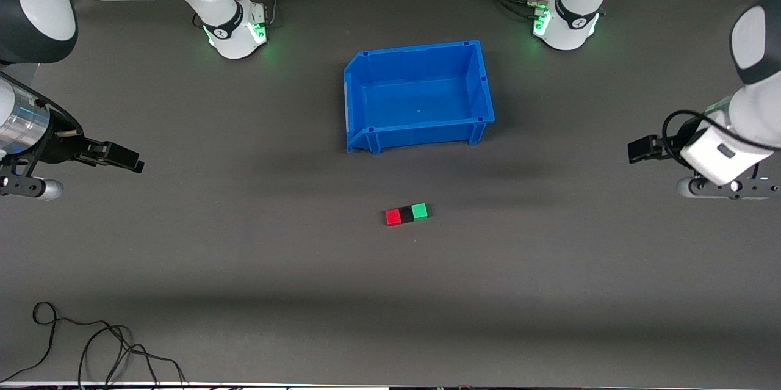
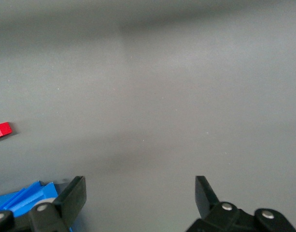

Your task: Attach green and red cubes to black cube

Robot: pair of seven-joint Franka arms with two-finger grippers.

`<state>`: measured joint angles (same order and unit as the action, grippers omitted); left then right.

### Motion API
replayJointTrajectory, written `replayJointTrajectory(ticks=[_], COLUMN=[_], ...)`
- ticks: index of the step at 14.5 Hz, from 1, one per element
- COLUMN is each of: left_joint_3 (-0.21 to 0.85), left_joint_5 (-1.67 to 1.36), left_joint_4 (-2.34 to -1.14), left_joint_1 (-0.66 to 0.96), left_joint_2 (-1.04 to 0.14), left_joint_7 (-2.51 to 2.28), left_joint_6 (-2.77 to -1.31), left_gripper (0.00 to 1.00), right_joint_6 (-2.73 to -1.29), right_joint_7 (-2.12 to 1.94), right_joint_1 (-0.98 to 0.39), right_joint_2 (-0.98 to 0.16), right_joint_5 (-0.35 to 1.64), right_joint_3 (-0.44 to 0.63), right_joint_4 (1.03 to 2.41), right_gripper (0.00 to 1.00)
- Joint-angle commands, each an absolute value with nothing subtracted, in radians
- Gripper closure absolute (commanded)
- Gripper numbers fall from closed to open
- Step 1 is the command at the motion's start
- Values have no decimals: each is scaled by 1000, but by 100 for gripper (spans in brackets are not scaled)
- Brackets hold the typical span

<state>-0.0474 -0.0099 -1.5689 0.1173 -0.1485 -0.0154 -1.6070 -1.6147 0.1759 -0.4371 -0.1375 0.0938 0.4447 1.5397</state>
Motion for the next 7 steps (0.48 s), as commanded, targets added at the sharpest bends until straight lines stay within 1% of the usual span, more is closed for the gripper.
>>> replayJointTrajectory(ticks=[1, 3, 5, 6, 7], left_joint_3=[-60, -64, -63, -61, -60], left_joint_5=[-1, -5, -5, -5, -6], left_joint_4=[-1578, -1580, -1582, -1582, -1582], left_joint_1=[111, 97, 97, 100, 98], left_joint_2=[-111, -94, -87, -81, -77], left_joint_7=[20, 20, 14, 14, 14], left_joint_6=[-1588, -1594, -1606, -1609, -1609], left_gripper=[0, 0, 0, 0, 0], right_joint_6=[-1586, -1572, -1572, -1575, -1580], right_joint_7=[144, 123, 123, 123, 124], right_joint_1=[-356, -206, -25, 23, 28], right_joint_2=[-101, -91, -69, -64, -63], right_joint_5=[60, 58, 57, 49, 38], right_joint_3=[358, 209, 25, -26, -32], right_joint_4=[1542, 1542, 1549, 1555, 1557], right_gripper=[0, 0, 0, 0, 0])
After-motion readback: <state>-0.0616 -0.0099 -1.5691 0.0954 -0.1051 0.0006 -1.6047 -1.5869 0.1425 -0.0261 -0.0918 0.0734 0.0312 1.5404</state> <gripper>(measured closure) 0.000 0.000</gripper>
